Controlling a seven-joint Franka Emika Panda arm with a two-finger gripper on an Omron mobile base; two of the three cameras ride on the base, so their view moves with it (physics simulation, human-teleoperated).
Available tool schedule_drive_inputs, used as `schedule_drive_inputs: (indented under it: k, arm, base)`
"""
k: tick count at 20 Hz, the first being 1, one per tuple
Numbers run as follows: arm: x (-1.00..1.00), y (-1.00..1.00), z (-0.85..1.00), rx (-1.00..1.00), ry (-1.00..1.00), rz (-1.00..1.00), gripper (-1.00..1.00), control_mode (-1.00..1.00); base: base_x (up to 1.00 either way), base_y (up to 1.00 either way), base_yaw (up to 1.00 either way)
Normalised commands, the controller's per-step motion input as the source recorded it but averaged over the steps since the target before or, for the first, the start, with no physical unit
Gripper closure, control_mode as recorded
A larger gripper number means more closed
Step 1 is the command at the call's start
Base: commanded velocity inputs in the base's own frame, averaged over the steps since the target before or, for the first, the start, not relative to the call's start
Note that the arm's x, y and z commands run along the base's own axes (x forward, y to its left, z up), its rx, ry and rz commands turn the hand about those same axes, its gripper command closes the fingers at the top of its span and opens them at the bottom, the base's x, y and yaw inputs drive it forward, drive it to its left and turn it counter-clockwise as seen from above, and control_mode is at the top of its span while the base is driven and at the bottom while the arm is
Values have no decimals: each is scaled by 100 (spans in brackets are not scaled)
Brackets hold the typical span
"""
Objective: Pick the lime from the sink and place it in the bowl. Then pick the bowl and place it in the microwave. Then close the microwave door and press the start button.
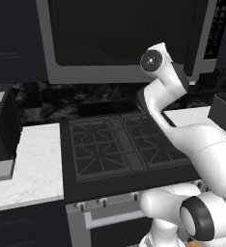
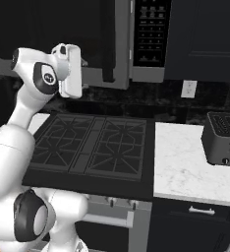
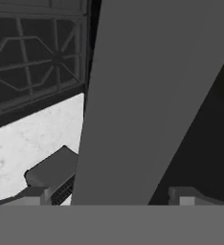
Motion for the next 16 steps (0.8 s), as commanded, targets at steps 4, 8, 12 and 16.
schedule_drive_inputs:
  k: [4, 8, 12, 16]
  arm:
    - [27, -29, 3, 0, 4, 17, -100, -100]
    - [28, -32, 0, 0, 2, 17, -100, -100]
    - [54, -32, -3, 0, 0, 17, -100, -100]
    - [63, -22, -21, 0, 0, 17, -100, -100]
  base:
    - [0, 0, 0]
    - [0, 0, 0]
    - [0, 0, 0]
    - [0, 0, 0]
